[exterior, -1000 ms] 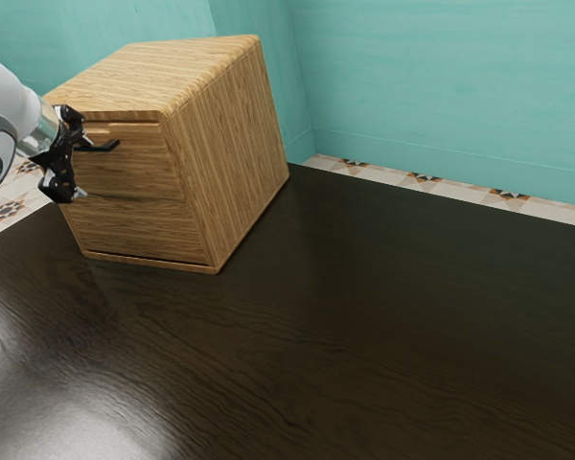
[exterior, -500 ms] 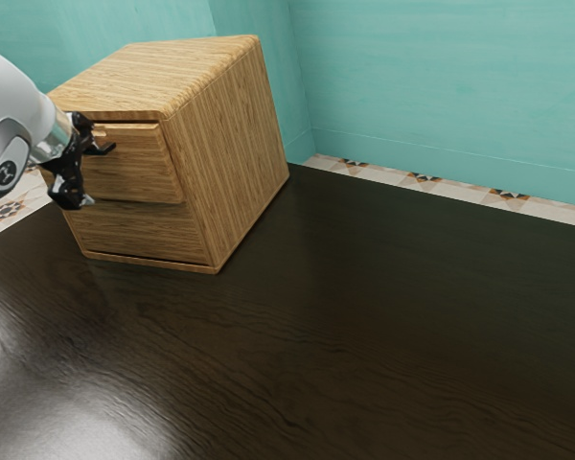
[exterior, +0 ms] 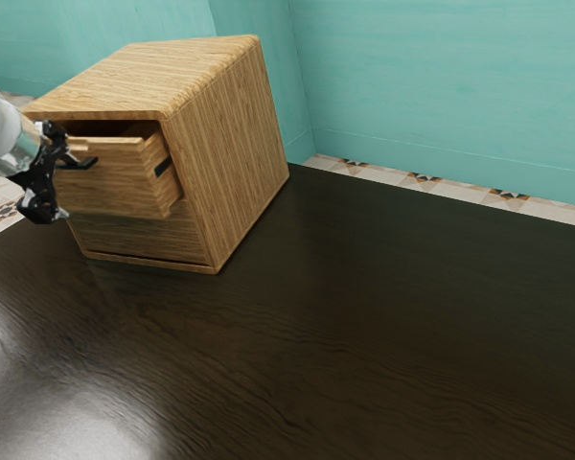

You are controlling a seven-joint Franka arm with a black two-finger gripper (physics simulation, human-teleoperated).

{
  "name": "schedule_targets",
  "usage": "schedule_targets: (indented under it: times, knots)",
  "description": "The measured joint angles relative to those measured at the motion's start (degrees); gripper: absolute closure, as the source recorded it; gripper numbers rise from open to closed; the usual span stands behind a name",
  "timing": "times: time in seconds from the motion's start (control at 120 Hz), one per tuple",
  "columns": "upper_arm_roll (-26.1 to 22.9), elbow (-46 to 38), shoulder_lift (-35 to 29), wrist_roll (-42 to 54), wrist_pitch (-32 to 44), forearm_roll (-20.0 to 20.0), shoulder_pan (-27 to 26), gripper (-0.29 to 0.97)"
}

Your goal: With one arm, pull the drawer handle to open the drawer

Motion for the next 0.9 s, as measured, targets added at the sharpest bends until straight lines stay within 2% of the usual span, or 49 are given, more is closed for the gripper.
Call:
schedule_targets:
  times: [0.067, 0.2, 0.342, 0.542, 0.575, 0.617, 0.658, 0.692, 0.75, 0.8, 0.833, 0.9]
  knots:
    - [-5.13, -2.04, -1.58, -0.01, -0.03, -0.04, 5.26, 0.00]
    - [-11.18, -5.55, -4.46, -0.06, -0.05, -0.08, 11.76, 0.00]
    - [-14.73, -8.18, -6.31, -0.11, 0.01, -0.69, 15.62, 0.00]
    - [-22.97, -11.05, -8.43, -0.16, -0.01, -2.46, 22.81, 0.00]
    - [-25.99, -11.33, -9.27, -0.17, -0.45, -2.92, 24.42, 0.00]
    - [-32.74, -10.52, -10.88, -0.02, -2.47, -4.11, 26.06, 0.00]
    - [-39.24, -9.38, -12.03, 1.59, -4.45, -7.98, 25.70, 0.00]
    - [-42.81, -8.55, -12.51, 4.37, -6.10, -13.85, 24.76, 0.00]
    - [-46.60, -8.13, -11.73, 10.29, -13.57, -23.72, 24.15, 0.00]
    - [-49.13, -7.25, -10.62, 14.97, -20.35, -30.43, 24.88, 0.00]
    - [-50.08, -6.01, -10.16, 18.36, -24.25, -32.82, 24.53, 0.00]
    - [-50.56, -2.86, -8.66, 28.37, -29.09, -33.28, 22.73, 0.00]
